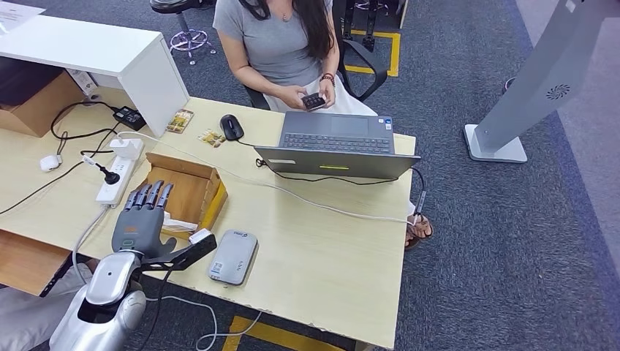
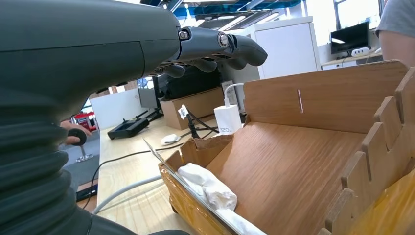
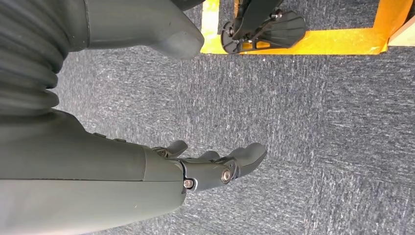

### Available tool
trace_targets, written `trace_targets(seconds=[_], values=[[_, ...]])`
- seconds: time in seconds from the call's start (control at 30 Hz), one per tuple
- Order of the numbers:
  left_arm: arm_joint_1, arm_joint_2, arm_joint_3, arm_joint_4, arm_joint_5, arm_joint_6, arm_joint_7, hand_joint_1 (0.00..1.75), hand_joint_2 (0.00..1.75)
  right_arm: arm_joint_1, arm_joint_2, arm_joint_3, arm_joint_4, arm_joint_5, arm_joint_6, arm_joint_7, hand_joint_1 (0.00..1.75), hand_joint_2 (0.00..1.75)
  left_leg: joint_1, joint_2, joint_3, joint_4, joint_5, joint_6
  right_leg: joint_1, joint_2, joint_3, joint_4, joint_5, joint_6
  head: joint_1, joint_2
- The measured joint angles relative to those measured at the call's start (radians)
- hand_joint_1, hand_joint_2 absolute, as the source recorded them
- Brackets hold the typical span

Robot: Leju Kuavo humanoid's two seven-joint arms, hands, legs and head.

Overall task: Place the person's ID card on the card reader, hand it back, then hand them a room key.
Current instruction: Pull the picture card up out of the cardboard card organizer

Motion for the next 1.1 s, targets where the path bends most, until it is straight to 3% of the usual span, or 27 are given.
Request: trace_targets(seconds=[1.1], values=[[0.001,0.000,0.000,0.019,0.016,-0.040,-0.003,0.00,1.75,0.002,0.001,0.000,-0.018,0.000,0.010,0.000,0.00,1.75,0.000,0.000,0.000,0.000,0.000,0.000,0.000,0.000,0.000,0.000,0.000,0.000,0.000,0.000]])
